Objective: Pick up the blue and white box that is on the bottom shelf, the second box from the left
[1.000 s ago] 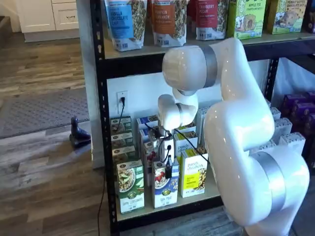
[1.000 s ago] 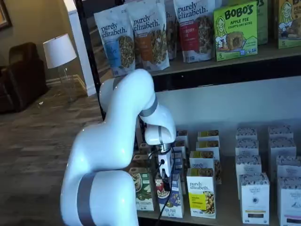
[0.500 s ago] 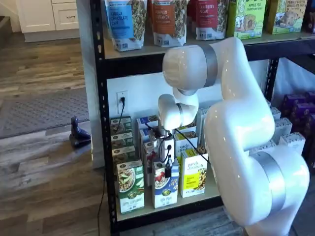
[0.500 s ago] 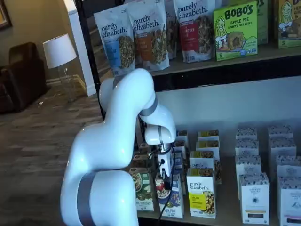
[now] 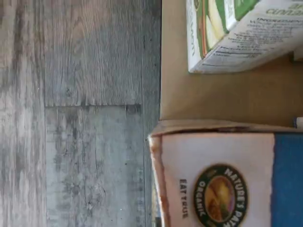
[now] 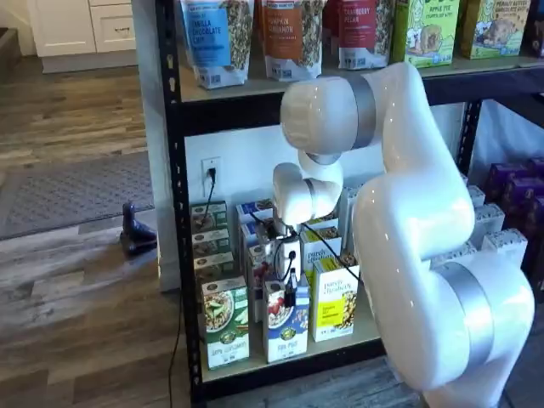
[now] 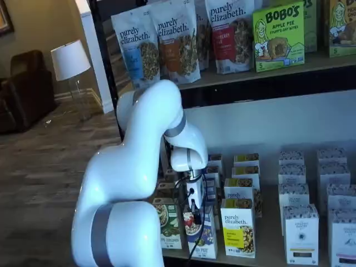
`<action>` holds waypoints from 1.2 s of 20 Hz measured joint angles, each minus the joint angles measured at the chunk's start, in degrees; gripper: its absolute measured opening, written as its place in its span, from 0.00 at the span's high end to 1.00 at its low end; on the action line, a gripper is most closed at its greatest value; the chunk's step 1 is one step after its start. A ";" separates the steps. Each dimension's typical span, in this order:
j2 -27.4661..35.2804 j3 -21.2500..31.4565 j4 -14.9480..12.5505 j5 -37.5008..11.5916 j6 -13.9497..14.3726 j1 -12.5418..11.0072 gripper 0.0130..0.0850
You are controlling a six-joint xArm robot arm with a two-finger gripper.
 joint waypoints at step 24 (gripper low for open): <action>-17.32 23.18 -3.51 -5.61 4.25 1.12 0.56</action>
